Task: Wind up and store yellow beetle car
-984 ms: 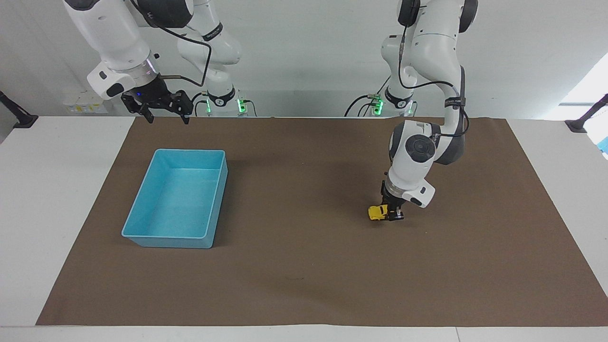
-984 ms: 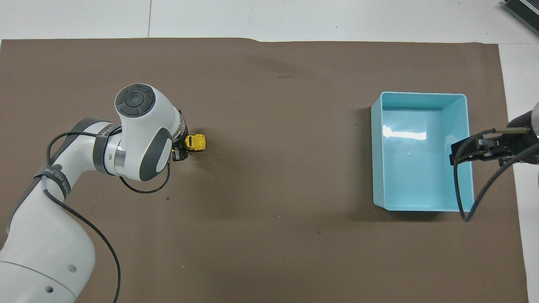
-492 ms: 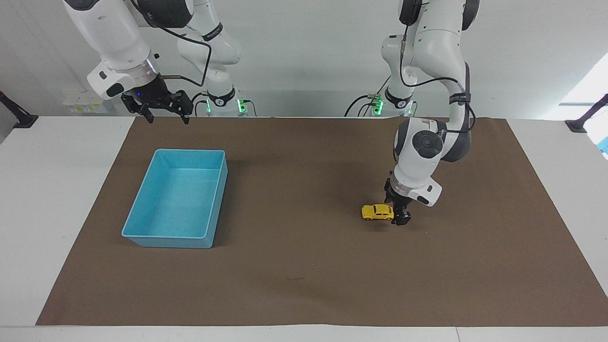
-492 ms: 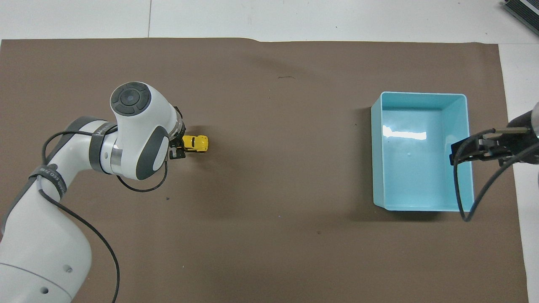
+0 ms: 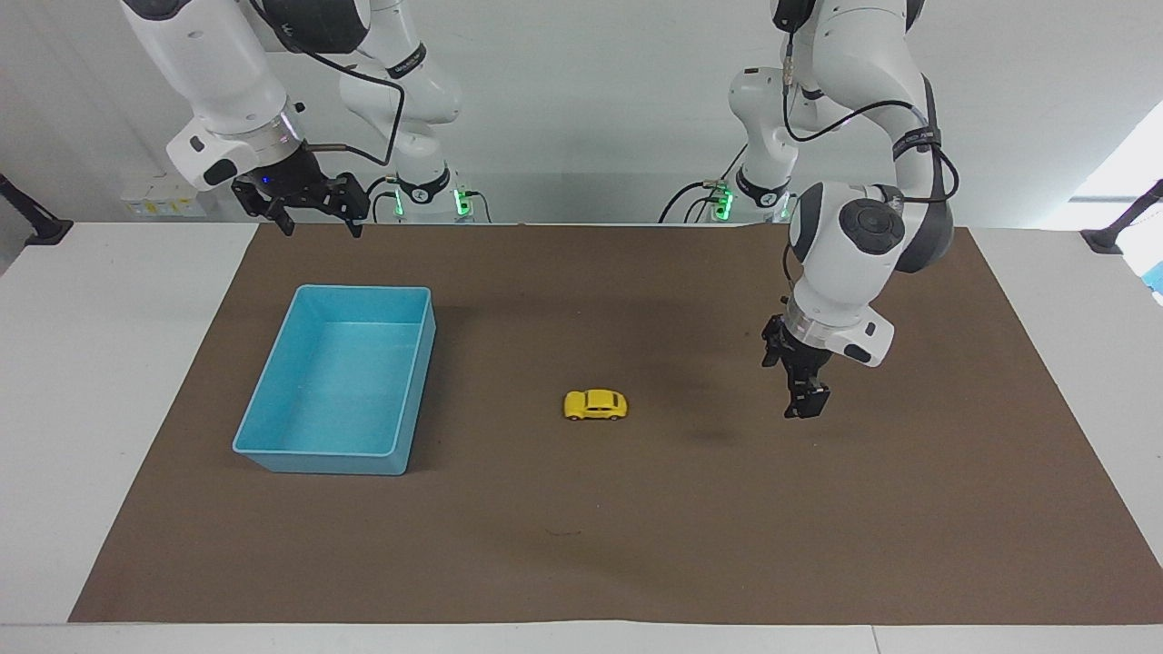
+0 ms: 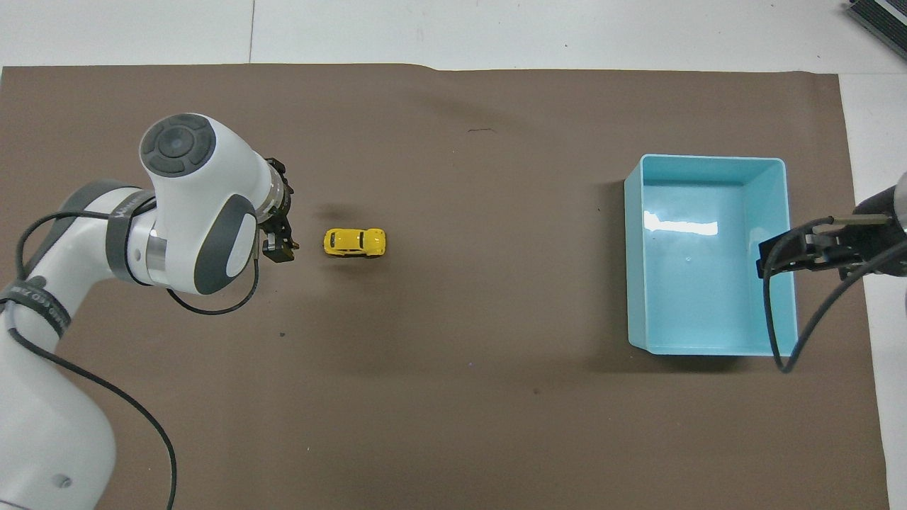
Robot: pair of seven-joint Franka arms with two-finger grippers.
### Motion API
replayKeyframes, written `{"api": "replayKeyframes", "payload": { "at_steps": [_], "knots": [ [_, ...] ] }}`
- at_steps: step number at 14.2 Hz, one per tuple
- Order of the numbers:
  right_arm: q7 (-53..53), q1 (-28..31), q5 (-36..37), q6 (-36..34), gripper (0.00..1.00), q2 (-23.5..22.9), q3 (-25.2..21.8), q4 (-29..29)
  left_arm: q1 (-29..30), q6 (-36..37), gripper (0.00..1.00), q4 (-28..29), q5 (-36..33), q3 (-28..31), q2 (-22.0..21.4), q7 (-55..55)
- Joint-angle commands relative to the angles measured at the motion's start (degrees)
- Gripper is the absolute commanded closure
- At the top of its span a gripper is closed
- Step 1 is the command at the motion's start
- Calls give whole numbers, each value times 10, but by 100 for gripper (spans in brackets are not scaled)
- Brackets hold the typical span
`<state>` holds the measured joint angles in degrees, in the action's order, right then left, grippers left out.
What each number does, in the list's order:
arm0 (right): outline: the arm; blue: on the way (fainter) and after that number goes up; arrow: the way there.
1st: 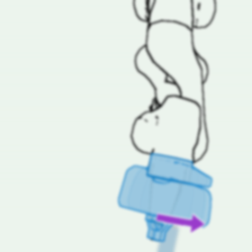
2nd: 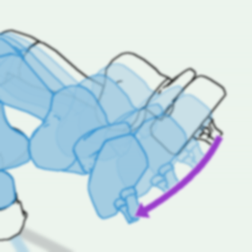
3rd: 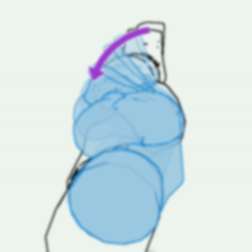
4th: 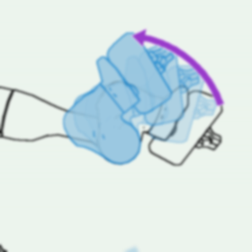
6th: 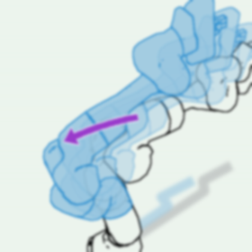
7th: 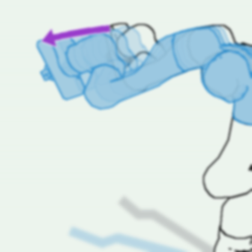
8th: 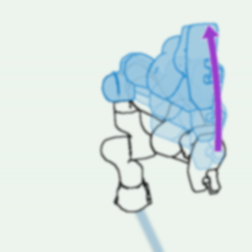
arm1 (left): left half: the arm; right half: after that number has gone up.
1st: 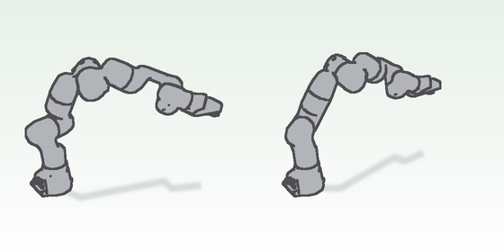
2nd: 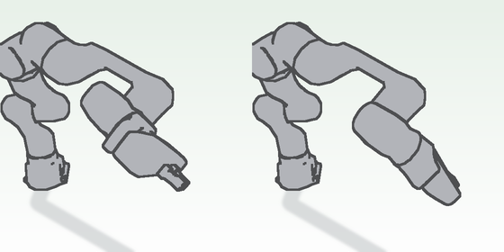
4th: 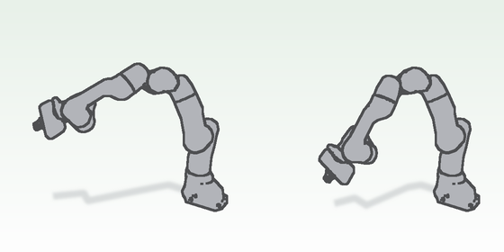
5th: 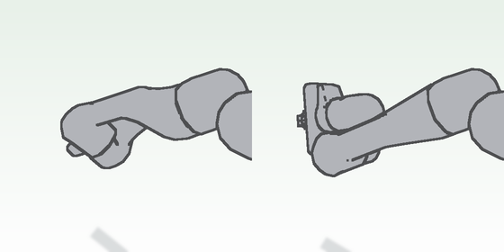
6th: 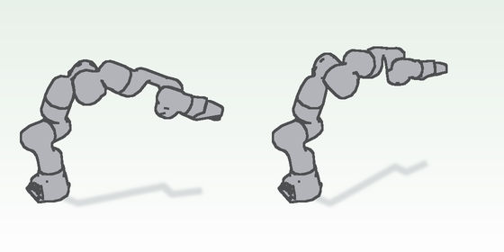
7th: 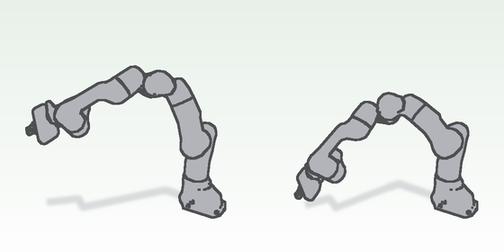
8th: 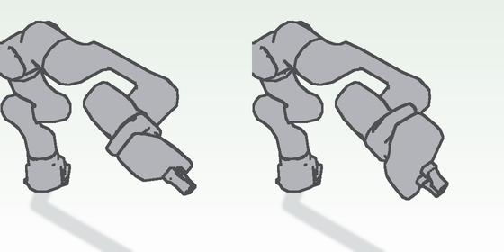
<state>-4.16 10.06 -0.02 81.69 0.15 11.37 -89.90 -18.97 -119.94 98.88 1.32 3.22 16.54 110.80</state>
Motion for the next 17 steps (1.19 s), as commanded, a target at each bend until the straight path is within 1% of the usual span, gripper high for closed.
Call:
{"api": "replayKeyframes", "payload": {
  "at_steps": [1,5,10,12,16,17],
  "knots": [
    [11,7,-12,11,0,6,1,-9,7,16,0,-20,-4,-1,-9,-7],
    [11,7,-12,11,0,6,1,-9,12,26,0,-22,9,-3,-36,-7],
    [11,7,-12,11,0,6,1,-9,25,30,0,-26,9,-1,-40,-12],
    [11,7,-12,11,0,6,1,-9,31,46,0,-26,9,-1,-50,-51],
    [11,7,-12,11,0,6,1,-9,31,50,0,-26,9,-1,-65,-101],
    [11,7,-7,11,0,6,1,-9,31,55,0,-26,8,0,-75,-126]
  ]
}}
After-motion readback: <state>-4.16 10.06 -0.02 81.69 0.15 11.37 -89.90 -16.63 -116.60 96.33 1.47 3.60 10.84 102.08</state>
